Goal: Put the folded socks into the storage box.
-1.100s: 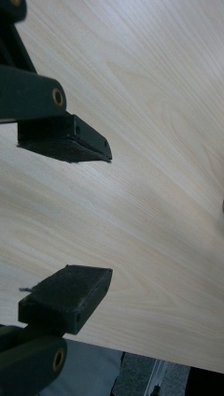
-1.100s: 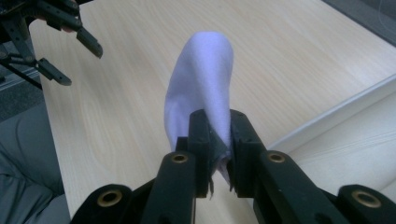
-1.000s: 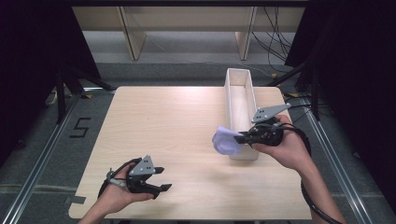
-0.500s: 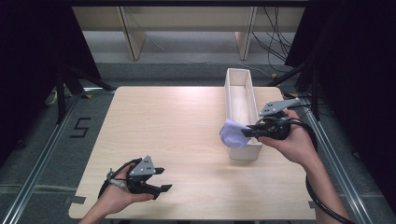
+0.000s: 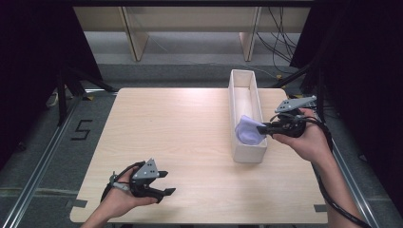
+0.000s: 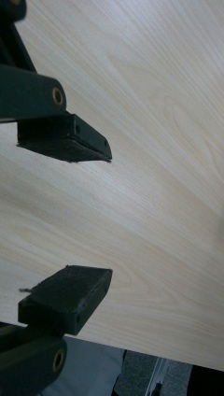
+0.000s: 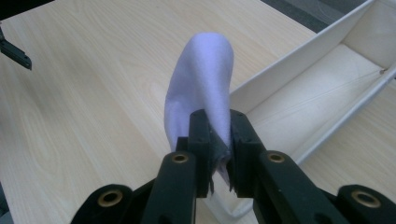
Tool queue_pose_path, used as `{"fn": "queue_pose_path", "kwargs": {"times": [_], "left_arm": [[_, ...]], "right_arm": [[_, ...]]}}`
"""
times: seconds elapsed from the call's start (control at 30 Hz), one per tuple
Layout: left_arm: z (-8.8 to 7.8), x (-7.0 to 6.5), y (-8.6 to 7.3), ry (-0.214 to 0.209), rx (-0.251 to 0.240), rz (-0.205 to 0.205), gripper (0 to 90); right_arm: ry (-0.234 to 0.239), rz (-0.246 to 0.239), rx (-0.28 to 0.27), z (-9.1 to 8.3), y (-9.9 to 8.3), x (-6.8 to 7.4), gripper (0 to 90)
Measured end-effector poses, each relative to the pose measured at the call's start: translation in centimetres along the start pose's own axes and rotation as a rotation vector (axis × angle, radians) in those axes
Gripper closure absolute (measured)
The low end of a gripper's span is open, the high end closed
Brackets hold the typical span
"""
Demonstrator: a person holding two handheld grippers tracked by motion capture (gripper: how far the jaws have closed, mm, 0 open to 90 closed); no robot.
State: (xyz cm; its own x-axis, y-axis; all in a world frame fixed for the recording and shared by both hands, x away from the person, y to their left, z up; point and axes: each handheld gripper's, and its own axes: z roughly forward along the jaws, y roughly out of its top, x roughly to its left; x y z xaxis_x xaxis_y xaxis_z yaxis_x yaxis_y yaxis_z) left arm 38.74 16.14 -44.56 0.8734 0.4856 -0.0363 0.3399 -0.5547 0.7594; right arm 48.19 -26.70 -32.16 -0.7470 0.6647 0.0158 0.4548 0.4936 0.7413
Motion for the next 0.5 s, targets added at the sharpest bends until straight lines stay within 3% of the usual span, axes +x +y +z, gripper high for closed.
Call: {"fn": "queue_pose_path", "kwargs": {"times": [0.07, 0.1, 0.17, 0.3, 0.37, 0.5], "left_arm": [[0.1, 0.0, 0.0, -0.005, -0.003, 0.001, 35.9], [0.1, -0.1, 0.0, -0.004, -0.002, 0.0, 35.9], [0.2, -0.1, 0.0, -0.007, -0.002, -0.001, 35.9], [0.2, -0.1, 0.0, -0.009, 0.001, -0.005, 35.9], [0.3, -0.1, 0.0, -0.008, 0.002, -0.005, 35.9], [0.3, -0.1, 0.0, -0.012, 0.006, -0.004, 35.8]], "right_arm": [[-0.001, -0.008, 0.029, -0.2, -0.1, -0.3, 81.6], [-0.014, 0.008, 0.009, 0.1, -0.2, -0.3, 81.6], [-0.016, 0.016, 0.023, 0.2, -0.3, -0.5, 81.6], [-0.023, -0.003, 0.049, 0.5, -0.5, -0.9, 81.6], [-0.028, 0.024, 0.047, 0.9, -0.6, -0.8, 81.5], [-0.038, -0.02, 0.067, 1.2, -0.6, -1.1, 81.5]]}}
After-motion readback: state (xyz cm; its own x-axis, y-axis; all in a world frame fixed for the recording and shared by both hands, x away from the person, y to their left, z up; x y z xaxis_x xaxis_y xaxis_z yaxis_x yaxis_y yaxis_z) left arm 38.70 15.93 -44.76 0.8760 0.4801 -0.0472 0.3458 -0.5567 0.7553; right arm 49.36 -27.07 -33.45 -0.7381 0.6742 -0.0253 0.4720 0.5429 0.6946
